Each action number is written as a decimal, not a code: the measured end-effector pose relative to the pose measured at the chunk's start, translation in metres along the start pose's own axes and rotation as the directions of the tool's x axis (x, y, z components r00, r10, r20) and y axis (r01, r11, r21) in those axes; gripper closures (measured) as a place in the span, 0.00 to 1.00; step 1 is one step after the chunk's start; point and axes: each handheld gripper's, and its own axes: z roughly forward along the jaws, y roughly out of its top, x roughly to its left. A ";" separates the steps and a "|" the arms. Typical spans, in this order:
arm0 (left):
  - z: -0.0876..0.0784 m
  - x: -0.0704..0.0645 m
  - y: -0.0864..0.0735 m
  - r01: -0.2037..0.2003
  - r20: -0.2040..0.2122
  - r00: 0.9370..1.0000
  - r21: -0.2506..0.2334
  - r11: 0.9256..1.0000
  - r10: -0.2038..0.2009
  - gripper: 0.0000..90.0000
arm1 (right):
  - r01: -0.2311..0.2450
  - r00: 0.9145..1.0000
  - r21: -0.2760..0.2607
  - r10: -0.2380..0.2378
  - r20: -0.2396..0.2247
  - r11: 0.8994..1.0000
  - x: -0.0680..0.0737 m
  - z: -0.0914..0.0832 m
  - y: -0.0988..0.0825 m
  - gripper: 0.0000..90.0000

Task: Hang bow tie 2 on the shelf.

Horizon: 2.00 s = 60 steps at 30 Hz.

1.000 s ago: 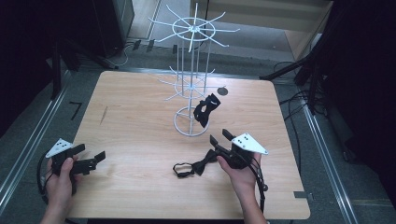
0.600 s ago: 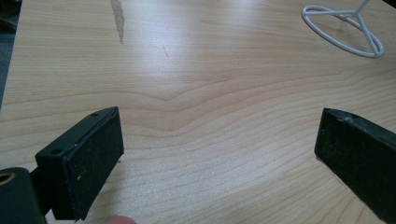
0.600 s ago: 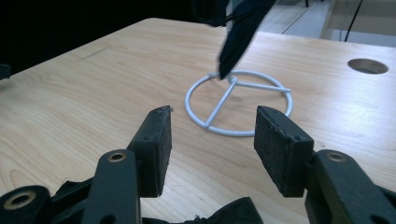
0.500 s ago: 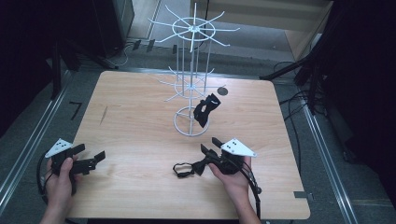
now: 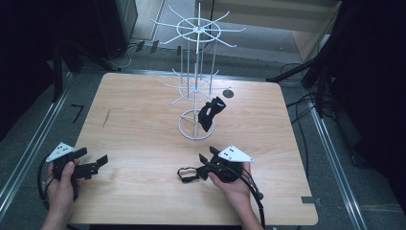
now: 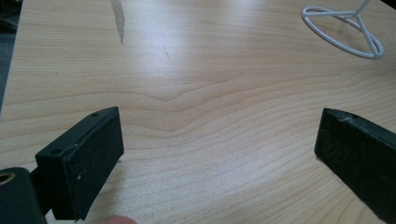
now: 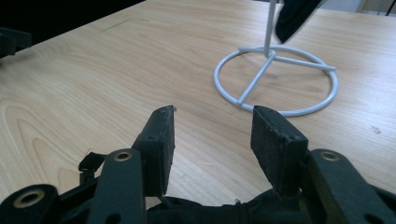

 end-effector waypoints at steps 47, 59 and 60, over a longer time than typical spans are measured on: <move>0.000 0.000 0.000 0.002 0.002 1.000 -0.001 1.000 -0.002 0.02 | 0.082 0.989 0.215 -0.053 -0.138 0.973 0.023 0.031 -0.020 0.79; 0.000 0.000 0.000 0.003 0.001 1.000 -0.001 1.000 -0.003 0.02 | 0.089 0.989 0.247 -0.057 -0.133 0.965 0.023 0.032 -0.020 1.00; 0.000 0.000 0.000 0.003 0.002 1.000 0.000 1.000 -0.003 0.02 | 0.087 0.989 0.245 -0.055 -0.134 0.966 0.023 0.032 -0.020 1.00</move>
